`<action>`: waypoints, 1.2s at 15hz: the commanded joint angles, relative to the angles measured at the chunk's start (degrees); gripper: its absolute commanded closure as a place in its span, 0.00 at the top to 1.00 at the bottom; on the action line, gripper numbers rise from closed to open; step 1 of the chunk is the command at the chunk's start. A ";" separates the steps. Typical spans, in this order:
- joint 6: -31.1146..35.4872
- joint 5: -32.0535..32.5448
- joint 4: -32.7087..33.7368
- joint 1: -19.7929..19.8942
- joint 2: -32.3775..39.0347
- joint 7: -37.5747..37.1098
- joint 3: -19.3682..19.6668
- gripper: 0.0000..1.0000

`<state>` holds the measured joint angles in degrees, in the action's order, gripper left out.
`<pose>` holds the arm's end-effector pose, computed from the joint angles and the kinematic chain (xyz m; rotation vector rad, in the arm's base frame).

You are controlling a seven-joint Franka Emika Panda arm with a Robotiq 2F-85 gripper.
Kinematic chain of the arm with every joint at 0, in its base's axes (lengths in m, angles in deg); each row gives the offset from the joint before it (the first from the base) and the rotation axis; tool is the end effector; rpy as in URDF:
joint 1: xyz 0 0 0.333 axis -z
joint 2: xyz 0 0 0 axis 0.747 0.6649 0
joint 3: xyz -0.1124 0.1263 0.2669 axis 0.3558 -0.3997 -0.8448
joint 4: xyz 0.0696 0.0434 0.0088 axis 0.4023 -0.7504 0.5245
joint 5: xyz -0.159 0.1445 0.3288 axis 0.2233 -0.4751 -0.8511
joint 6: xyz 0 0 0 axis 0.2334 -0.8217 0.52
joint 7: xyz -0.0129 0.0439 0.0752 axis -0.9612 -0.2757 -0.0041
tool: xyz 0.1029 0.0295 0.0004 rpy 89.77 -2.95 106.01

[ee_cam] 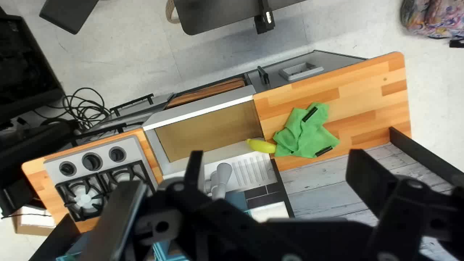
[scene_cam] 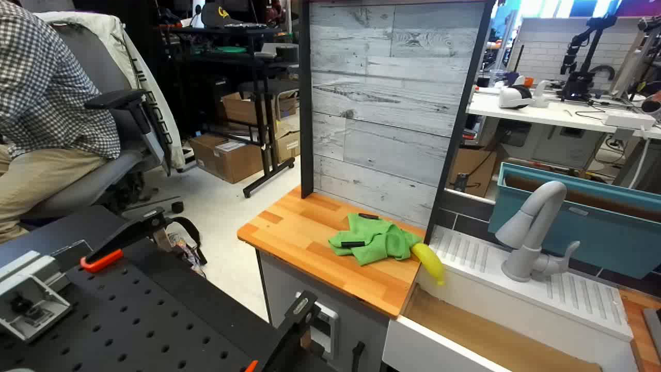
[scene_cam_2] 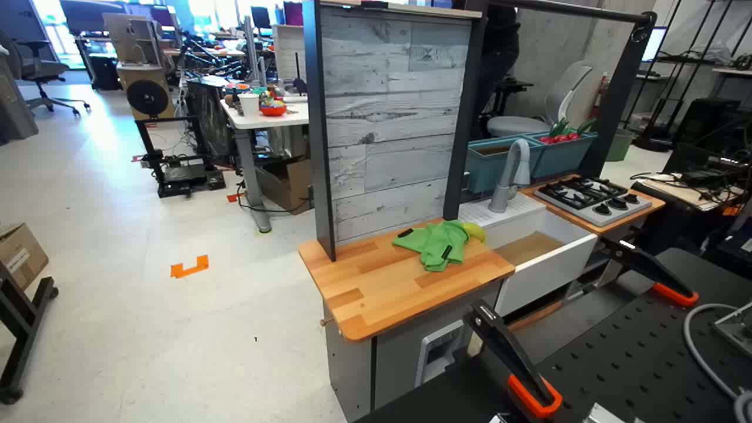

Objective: Move the tap to the left

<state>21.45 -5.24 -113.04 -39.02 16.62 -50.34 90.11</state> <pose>0.4401 -0.1827 0.5238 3.0848 -0.3669 0.0020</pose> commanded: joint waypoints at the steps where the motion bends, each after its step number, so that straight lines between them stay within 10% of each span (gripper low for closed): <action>1: -0.15 -0.08 0.20 0.24 0.06 0.09 -0.19 1.00; 8: 0.78 -1.53 1.53 -0.04 2.21 -1.47 -0.37 1.00; 18: 15.37 -4.87 11.51 -0.27 24.42 -9.20 -1.68 1.00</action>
<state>35.13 -9.90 -107.29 -39.76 33.23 -58.71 88.49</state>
